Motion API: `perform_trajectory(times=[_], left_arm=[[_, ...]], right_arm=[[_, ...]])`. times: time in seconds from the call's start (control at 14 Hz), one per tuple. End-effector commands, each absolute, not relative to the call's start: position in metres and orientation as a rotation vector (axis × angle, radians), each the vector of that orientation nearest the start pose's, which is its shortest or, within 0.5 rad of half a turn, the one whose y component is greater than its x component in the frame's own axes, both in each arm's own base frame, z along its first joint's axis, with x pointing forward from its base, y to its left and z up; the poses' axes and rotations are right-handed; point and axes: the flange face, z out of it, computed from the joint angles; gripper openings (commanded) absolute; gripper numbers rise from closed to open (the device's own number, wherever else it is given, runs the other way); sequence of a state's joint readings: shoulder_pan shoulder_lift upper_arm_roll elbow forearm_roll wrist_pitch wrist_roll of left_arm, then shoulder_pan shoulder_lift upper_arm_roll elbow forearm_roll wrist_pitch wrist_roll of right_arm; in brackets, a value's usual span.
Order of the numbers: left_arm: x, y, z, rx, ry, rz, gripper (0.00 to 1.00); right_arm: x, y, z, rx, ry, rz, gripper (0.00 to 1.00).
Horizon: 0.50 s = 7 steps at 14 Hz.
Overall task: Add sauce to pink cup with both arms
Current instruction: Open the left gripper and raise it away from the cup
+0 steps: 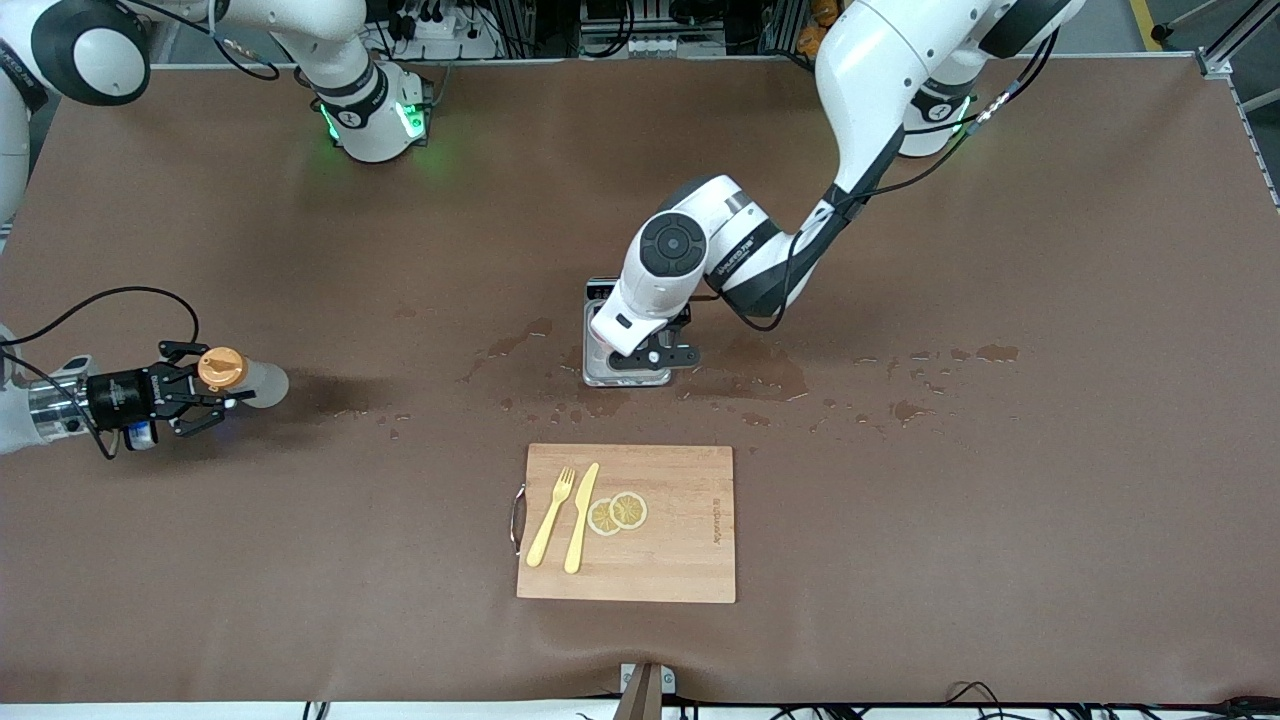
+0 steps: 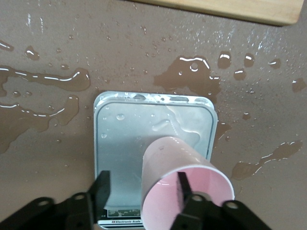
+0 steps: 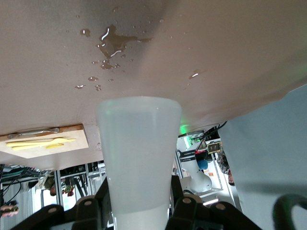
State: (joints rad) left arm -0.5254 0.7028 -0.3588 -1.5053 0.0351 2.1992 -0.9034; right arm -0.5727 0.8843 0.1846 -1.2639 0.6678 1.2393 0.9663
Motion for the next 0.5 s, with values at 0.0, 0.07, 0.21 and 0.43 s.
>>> perform_trajectory(times=[0.0,0.07,0.21,0.43], left_arm=[[0.492,-0.523,0.289,-3.297,-0.154,0.184,1.0],[0.497,-0.518,0.294,-3.301,-0.168,0.173,1.0],[0.513,-0.502,0.302,-3.302,-0.212,0.158,1.0],[0.538,-0.469,0.33,-3.29,-0.276,0.141,1.0]], right_arm=[[0.638,-0.177,0.276,-1.754,1.536,1.341,0.51],[0.642,-0.168,0.287,-1.792,1.557,1.334,0.51],[0.647,-0.148,0.305,-1.861,1.586,1.32,0.5],[0.651,-0.13,0.318,-1.892,1.631,1.324,0.49]])
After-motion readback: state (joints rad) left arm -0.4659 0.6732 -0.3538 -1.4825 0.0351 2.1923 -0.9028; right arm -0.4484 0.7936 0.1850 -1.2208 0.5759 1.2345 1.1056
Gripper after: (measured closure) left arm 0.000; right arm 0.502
